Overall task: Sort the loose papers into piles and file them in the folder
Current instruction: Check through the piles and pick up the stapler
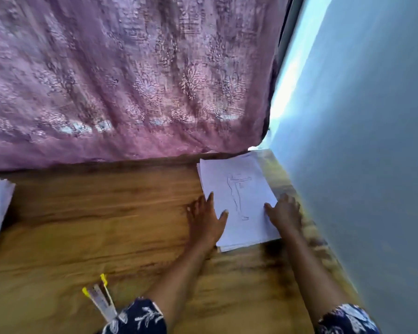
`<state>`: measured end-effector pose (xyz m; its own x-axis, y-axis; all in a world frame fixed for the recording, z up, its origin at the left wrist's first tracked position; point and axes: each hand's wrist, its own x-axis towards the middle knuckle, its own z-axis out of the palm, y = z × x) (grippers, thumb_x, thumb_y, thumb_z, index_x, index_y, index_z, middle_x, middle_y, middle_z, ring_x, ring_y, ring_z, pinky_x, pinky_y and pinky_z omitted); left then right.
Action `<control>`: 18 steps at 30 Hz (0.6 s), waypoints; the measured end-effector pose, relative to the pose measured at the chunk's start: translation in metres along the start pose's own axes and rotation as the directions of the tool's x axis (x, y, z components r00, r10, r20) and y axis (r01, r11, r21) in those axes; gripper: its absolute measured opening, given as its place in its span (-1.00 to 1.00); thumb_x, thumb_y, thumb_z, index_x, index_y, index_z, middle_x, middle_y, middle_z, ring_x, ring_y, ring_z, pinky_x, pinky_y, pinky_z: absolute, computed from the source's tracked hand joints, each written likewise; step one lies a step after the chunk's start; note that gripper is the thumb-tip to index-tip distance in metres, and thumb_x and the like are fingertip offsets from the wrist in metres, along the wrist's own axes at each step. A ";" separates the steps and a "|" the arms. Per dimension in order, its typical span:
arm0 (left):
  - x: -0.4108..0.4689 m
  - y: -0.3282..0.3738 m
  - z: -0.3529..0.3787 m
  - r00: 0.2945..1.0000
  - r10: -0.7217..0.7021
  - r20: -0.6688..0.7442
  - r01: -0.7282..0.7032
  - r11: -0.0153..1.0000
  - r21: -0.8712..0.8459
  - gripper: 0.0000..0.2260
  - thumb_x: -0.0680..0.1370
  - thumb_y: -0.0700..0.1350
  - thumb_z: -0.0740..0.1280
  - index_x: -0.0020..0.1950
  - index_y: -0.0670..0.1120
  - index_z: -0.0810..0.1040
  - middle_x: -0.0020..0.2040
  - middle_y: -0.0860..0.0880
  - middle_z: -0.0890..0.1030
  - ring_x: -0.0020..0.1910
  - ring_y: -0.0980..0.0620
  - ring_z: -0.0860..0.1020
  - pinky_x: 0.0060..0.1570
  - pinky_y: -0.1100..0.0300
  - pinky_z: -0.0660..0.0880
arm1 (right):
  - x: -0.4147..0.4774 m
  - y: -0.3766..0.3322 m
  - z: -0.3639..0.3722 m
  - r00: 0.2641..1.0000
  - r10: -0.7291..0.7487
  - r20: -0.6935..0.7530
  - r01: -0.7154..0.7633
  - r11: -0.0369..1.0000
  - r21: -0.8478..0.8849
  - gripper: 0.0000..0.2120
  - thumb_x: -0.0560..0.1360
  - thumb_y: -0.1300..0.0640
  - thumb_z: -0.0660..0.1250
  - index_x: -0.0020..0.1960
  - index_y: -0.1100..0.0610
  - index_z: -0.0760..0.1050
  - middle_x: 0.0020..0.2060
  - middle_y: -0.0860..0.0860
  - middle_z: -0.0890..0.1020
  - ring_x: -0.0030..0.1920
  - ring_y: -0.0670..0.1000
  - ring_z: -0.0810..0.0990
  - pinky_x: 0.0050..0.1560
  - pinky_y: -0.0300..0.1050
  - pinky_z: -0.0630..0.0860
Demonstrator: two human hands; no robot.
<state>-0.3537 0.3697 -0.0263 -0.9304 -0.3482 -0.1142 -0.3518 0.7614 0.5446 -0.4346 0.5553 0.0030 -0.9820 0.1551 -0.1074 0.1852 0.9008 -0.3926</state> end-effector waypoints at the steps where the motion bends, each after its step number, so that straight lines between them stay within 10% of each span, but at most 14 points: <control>1: -0.002 0.009 0.012 1.000 0.000 -0.008 0.001 0.992 0.126 -0.39 0.62 0.21 0.06 0.59 -0.01 -0.01 0.59 -0.11 0.04 0.56 -0.11 -0.02 0.49 -0.09 -0.17 | 0.005 0.005 0.000 1.000 -0.009 -0.010 0.009 1.000 -0.021 -0.46 0.54 -0.05 0.28 0.37 0.26 0.29 0.34 0.21 0.36 0.36 0.22 0.28 0.26 0.08 0.33; 18: -0.006 0.021 0.028 0.996 0.012 -0.090 0.021 0.936 0.351 -0.45 0.65 0.13 -0.05 0.60 -0.04 -0.06 0.59 -0.11 -0.04 0.57 -0.06 -0.07 0.48 -0.05 -0.21 | 0.059 0.011 -0.009 0.978 -0.020 0.209 -0.011 0.989 0.149 -0.55 0.47 -0.11 0.36 0.19 0.22 0.55 0.17 0.22 0.57 0.19 0.22 0.51 0.10 -0.04 0.42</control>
<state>-0.3580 0.4029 -0.0379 -0.9214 -0.3873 -0.0326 -0.3848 0.8974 0.2157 -0.4906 0.5778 0.0002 -0.9565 0.0485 -0.2877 0.1994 0.8286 -0.5231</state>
